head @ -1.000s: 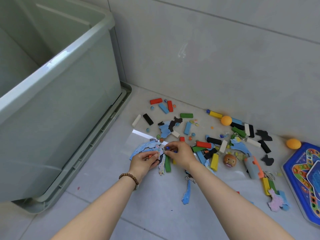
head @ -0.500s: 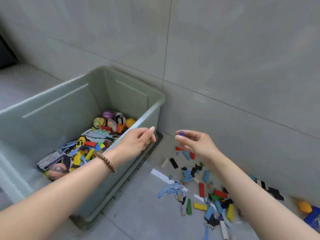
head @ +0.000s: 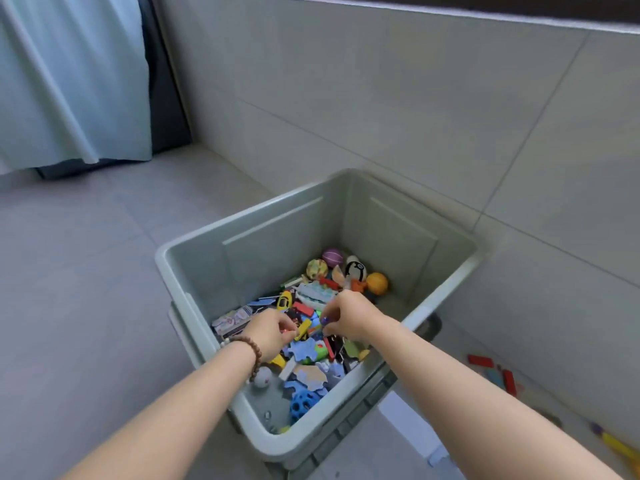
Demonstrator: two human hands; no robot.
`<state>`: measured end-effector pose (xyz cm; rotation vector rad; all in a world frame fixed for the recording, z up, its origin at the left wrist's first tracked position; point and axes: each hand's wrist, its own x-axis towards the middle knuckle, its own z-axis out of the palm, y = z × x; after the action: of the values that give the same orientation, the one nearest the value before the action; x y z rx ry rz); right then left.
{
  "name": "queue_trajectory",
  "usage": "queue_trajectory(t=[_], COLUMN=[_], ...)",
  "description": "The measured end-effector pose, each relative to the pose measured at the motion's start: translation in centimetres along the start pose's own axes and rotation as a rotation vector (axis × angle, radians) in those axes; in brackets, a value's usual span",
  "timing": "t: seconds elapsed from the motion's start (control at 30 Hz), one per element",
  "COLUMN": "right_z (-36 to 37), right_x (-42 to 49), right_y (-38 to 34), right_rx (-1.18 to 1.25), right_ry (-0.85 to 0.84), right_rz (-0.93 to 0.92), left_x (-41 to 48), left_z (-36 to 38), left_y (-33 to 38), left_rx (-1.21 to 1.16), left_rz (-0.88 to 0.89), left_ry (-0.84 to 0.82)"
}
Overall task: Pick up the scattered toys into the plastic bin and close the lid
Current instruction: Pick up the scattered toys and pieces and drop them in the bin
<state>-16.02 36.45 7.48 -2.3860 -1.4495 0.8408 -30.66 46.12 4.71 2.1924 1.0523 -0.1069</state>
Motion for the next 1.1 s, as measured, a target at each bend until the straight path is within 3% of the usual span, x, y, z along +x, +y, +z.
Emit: queue_trajectory(t=[0.13, 0.33, 0.57, 0.7, 0.9, 1.1], right_z=[0.1, -2.0, -5.4, -4.5, 1.4, 9.6], right_x=[0.7, -1.9, -10.6, -17.3, -24.1, -25.4], right_y=[0.6, 2.4, 11.1, 18.2, 27.5, 31.4], right_rx=[-0.012, -0.298, -0.093, -0.003, 0.140, 0.478], right_ry=[0.108, 0.242, 0.371, 0.382, 0.239, 0.229], right_rz=[0.032, -0.055, 0.021, 0.208, 0.503, 0.611], left_x=[0.6, -0.5, -3.0, -4.5, -5.6, -4.1], left_z=[-0.1, -0.3, 0.6, 4.0, 13.9, 24.5], left_y=[-0.3, 0.6, 7.5, 14.6, 19.6, 15.8], left_rx=[-0.083, 0.091, 0.133, 0.125, 0.245, 0.157], left_rz=[-0.053, 0.004, 0.251, 0.467, 0.633, 0.290], left_ry=[0.095, 0.165, 0.189, 0.212, -0.004, -0.316])
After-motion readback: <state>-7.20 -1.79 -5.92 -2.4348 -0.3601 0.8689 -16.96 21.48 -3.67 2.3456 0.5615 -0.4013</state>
